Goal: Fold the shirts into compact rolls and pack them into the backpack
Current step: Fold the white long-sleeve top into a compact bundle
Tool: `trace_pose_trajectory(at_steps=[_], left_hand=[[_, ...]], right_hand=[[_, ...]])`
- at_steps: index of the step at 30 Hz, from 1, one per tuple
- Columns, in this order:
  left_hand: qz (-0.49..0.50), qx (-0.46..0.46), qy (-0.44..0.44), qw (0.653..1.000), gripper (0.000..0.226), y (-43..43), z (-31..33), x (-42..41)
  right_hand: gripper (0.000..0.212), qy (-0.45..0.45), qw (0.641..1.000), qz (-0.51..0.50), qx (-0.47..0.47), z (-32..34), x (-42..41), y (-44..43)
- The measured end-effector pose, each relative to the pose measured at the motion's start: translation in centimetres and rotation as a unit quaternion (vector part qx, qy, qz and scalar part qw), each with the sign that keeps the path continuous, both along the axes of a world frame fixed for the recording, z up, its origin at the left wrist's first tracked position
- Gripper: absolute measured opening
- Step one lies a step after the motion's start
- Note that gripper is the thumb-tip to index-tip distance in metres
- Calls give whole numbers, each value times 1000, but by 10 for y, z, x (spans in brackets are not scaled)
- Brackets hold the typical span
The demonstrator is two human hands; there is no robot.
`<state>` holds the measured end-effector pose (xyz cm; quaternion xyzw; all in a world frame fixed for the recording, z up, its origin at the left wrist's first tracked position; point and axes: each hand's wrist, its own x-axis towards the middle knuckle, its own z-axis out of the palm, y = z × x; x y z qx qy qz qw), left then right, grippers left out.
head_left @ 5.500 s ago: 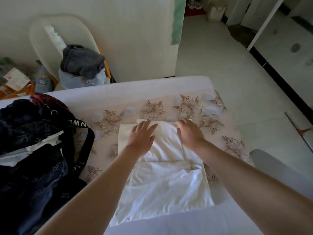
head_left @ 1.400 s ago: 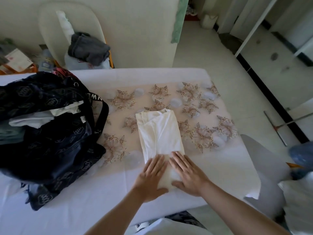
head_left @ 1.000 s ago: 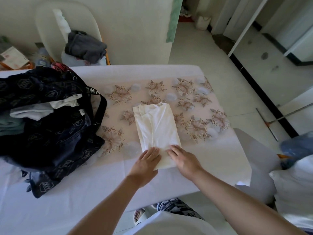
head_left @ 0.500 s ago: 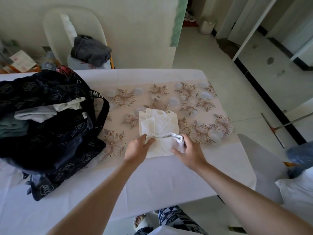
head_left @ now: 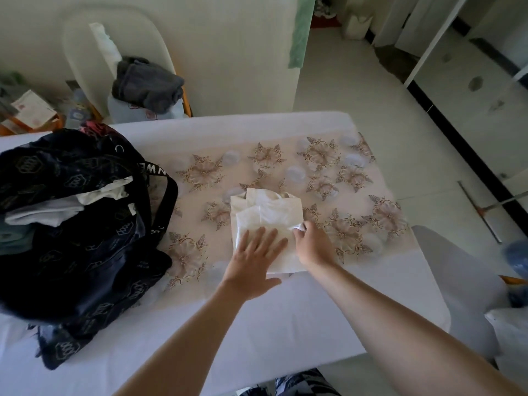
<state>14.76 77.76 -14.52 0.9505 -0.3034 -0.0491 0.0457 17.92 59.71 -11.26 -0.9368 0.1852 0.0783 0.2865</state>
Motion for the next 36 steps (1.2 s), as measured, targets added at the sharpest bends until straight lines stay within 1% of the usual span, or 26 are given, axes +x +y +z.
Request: trace_pose_trajectory(at_steps=[1, 2, 3, 4, 5, 6, 7, 9, 11, 13, 14, 16, 18, 20, 23, 25, 26, 27, 28, 29, 30, 31, 32, 33, 34, 36], left_hand=[[-3, 25, 18, 1000, 100, 1, -2, 5], [-1, 37, 30, 999, 103, 0, -3, 9], [5, 39, 38, 999, 104, -1, -3, 14], [12, 32, 46, 998, 102, -2, -3, 17], [17, 17, 51, 998, 100, -2, -4, 20], [18, 0, 51, 999, 98, 0, -4, 22], [19, -19, 43, 999, 97, 2, -5, 22], [23, -69, 17, 997, 95, 6, -8, 21], [35, -134, -17, 990, 93, 12, -16, 18], [51, -178, -30, 982, 88, 16, -21, 15], [55, -187, -20, 981, 84, 19, -20, 15], [66, -184, 24, 980, 75, 24, -11, 18], [99, -168, 62, 979, 66, 27, 11, 26], [124, -178, 114, 969, 59, 29, 31, 33], [152, -215, 205, 943, 50, 39, 49, 42], [191, -251, 228, 921, 48, 47, 51, 46], [224, -272, 222, 909, 49, 49, 50, 48], [262, -287, 198, 900, 50, 49, 49, 50], [290, -289, 146, 901, 51, 47, 47, 53], [292, -274, 75, 913, 50, 44, 45, 57], [271, -245, 1, 931, 47, 38, 45, 59], [233, -213, -48, 948, 43, 30, 43, 60], [184, -179, -67, 964, 42, 22, 44, 61], [134, -145, -63, 978, 42, 14, 41, 62], [100, -111, -45, 988, 45, 7, 36, 62], [98, -58, 10, 993, 56, 2, 23, 65]], right_hand=[[32, -62, 996, 33, -51, -2, 0, 0], [37, -126, 982, 83, -112, -6, -2, -2], [39, -198, 957, 139, -163, -9, -4, -4], [38, -250, 928, 207, -184, -13, -7, -8], [41, -267, 904, 280, -182, -16, -11, -12], [49, -250, 891, 339, -172, -20, -16, -16], [62, -210, 886, 380, -162, -24, -21, -21], [84, -132, 888, 412, -158, -33, -24, -29], [94, -88, 893, 418, -139, -35, -21, -33], [94, -60, 901, 413, -115, -29, -15, -33], [93, -39, 905, 410, -108, -26, -12, -32], [91, -4, 914, 396, -91, -18, -6, -28], [83, 12, 930, 361, -65, -7, 1, -26], [77, 36, 942, 332, -31, 7, 9, -27], [72, 98, 951, 285, 66, 23, 12, -39], [63, 91, 963, 210, 143, 25, 12, -46], [64, 75, 969, 173, 157, 25, 14, -46], [67, 61, 975, 145, 154, 25, 16, -44], [67, 51, 981, 122, 144, 22, 21, -40], [62, 39, 985, 101, 137, 20, 26, -35], [54, 33, 988, 85, 124, 19, 30, -29], [49, 27, 992, 82, 95, 19, 35, -24], [48, 15, 995, 93, 43, 17, 39, -19], [50, -9, 993, 111, -23, 15, 44, -15], [51, -56, 986, 135, -85, 11, 49, -12], [50, -142, 957, 198, -156, 6, 58, -5]])
